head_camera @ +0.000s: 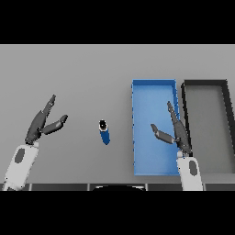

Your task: Pick up the blue pipe and place it into the blue bin.

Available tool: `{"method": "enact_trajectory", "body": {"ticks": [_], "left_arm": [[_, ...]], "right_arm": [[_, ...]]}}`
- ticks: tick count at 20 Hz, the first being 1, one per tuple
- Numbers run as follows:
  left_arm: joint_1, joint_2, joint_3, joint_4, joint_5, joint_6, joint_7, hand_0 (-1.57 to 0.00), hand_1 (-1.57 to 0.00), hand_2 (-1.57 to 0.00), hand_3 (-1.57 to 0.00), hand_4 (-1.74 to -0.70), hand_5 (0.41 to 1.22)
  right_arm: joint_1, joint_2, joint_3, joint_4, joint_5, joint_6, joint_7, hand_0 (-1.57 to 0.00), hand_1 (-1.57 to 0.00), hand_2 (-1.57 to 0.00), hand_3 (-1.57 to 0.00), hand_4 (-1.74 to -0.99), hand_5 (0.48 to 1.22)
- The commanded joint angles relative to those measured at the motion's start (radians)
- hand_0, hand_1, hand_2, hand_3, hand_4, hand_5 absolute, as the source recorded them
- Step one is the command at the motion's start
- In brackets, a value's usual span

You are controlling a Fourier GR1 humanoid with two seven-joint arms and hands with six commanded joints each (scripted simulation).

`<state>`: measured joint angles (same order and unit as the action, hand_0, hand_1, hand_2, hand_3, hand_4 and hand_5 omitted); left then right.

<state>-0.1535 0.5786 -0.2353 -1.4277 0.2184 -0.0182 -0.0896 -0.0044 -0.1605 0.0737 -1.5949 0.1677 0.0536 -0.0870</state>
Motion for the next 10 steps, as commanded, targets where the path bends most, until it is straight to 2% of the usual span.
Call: {"method": "enact_trajectory", "body": {"ticks": [1, 2, 6, 8, 10], "left_arm": [[-0.007, 0.016, 0.0, 0.008, 0.0, -0.023, -0.01, 0.0, 0.0, 0.0, 0.0, -0.97, 0.596], [-0.015, 0.013, -0.01, 0.011, -0.001, -0.037, -0.004, 0.0, 0.0, 0.0, 0.0, -0.97, 0.597], [0.032, 0.051, -0.029, -0.058, 0.022, -0.11, -0.068, 0.0, 0.0, 0.0, 0.0, -0.97, 0.586], [0.05, 0.069, -0.06, -0.11, 0.03, -0.154, -0.056, 0.0, 0.0, 0.0, 0.0, -0.98, 0.578], [0.077, 0.08, -0.109, -0.189, 0.014, -0.169, 0.0, 0.0, 0.0, 0.0, 0.0, -1.0, 0.548]], "right_arm": [[0.003, -0.01, 0.003, -0.012, 0.005, 0.005, 0.007, 0.0, 0.0, 0.0, 0.0, -1.192, 0.587], [0.001, -0.01, 0.009, -0.013, 0.013, 0.005, 0.01, 0.0, 0.0, 0.0, 0.0, -1.19, 0.586], [0.006, -0.012, 0.021, -0.026, 0.027, 0.005, 0.034, 0.0, 0.0, 0.0, 0.0, -1.181, 0.58], [0.014, -0.009, 0.015, -0.035, 0.005, 0.013, 0.024, 0.0, 0.0, 0.0, 0.0, -1.194, 0.579], [0.01, -0.012, 0.01, -0.035, -0.004, 0.018, 0.031, 0.0, 0.0, 0.0, 0.0, -1.209, 0.581]]}}
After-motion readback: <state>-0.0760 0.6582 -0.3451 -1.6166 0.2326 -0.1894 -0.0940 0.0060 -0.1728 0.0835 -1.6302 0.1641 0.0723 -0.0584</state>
